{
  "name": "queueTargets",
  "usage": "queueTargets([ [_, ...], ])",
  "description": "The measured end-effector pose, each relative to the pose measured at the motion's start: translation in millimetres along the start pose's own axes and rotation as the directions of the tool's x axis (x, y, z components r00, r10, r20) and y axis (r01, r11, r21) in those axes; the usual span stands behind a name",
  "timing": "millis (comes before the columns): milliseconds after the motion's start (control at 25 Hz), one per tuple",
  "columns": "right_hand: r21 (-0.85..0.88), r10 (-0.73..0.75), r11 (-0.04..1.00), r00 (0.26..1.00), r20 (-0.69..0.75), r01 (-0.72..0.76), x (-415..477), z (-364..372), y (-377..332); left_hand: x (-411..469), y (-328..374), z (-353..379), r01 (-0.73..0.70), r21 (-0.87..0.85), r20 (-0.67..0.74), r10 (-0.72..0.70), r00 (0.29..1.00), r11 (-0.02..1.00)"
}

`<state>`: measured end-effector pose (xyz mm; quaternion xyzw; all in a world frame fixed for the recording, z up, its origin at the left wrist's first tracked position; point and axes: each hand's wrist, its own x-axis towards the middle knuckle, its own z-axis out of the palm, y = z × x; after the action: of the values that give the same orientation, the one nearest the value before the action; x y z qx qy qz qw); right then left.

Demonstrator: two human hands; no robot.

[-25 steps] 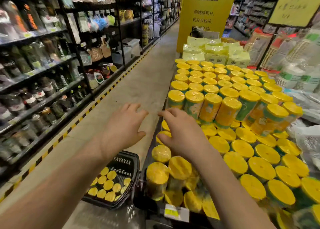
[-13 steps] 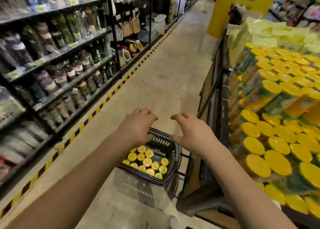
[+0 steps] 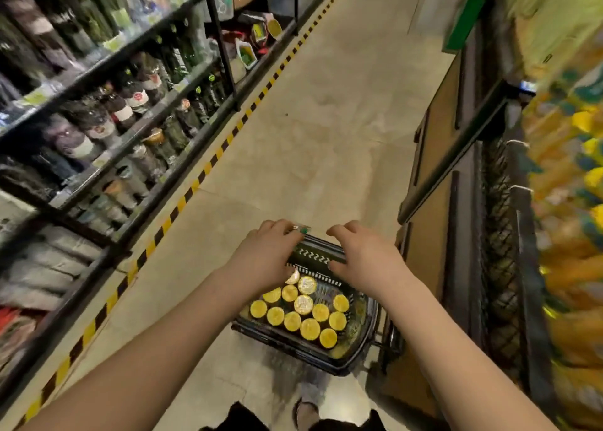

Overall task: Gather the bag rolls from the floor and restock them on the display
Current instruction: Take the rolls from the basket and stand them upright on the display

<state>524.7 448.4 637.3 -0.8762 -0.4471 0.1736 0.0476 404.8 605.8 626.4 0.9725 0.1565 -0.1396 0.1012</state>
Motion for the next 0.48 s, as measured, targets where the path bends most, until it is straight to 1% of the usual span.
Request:
queueTargets([
  [80, 0.004, 0.015, 1.0, 0.999, 0.047, -0.015, 32.7, 30.6, 13.2, 33.2, -16.9, 28.6, -0.004, -0.013, 0.041, 0.004, 0.999, 1.0],
  [200, 0.08, 0.065, 0.994, 0.994, 0.093, -0.072, 66.8, 93.0, 29.9, 76.8, -40.8, 83.0, -0.033, -0.054, 0.099, 0.038, 0.994, 0.998],
  [400, 0.154, 0.166, 0.97, 0.974, 0.154, -0.189, 124.6, 247.0, 57.7, 153.5, -94.2, 220.3, -0.054, -0.067, 0.156, 0.064, 0.986, 0.996],
  [480, 0.176, 0.198, 0.959, 0.97, 0.141, -0.222, 142.5, 307.1, 67.7, 178.5, -113.2, 273.6, -0.073, -0.07, 0.17, 0.084, 0.982, 0.995],
])
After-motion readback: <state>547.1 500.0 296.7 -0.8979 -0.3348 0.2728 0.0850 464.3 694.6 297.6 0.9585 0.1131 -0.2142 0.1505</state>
